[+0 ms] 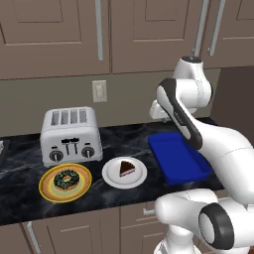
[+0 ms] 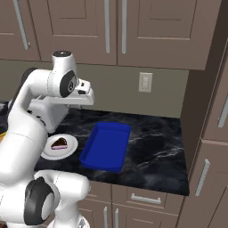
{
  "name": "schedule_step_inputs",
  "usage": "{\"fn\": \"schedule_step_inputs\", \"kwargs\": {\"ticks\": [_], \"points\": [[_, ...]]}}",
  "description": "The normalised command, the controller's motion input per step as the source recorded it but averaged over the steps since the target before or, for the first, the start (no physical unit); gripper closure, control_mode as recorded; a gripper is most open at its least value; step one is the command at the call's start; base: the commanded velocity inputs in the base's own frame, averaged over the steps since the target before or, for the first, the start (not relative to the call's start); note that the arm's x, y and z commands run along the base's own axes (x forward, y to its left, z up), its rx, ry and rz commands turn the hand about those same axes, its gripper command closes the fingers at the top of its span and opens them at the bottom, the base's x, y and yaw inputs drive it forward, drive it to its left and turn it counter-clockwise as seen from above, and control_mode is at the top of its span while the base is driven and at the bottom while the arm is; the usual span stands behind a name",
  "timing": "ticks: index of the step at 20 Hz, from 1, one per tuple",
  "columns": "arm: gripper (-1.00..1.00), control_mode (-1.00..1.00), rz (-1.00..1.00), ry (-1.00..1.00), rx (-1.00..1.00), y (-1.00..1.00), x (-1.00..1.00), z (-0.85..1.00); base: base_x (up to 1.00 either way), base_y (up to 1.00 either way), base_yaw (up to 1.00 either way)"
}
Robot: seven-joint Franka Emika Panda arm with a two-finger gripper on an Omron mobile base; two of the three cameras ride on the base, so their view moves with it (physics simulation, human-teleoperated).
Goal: Move the dessert items from the plates to the tray.
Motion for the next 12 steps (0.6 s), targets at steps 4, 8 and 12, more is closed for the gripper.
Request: {"fn": "schedule_step_inputs", "kwargs": {"ticks": [4,8,12], "points": [[-1.0,-1.0,0.0,0.01,0.0,0.09,0.0,-0.06,0.0,0.0,0.0],[-1.0,-1.0,-0.01,0.03,0.0,0.63,-0.01,-0.15,0.0,0.0,0.0],[-1.0,-1.0,0.0,0.18,0.0,0.79,0.0,-0.06,0.0,0.0,0.0]]}}
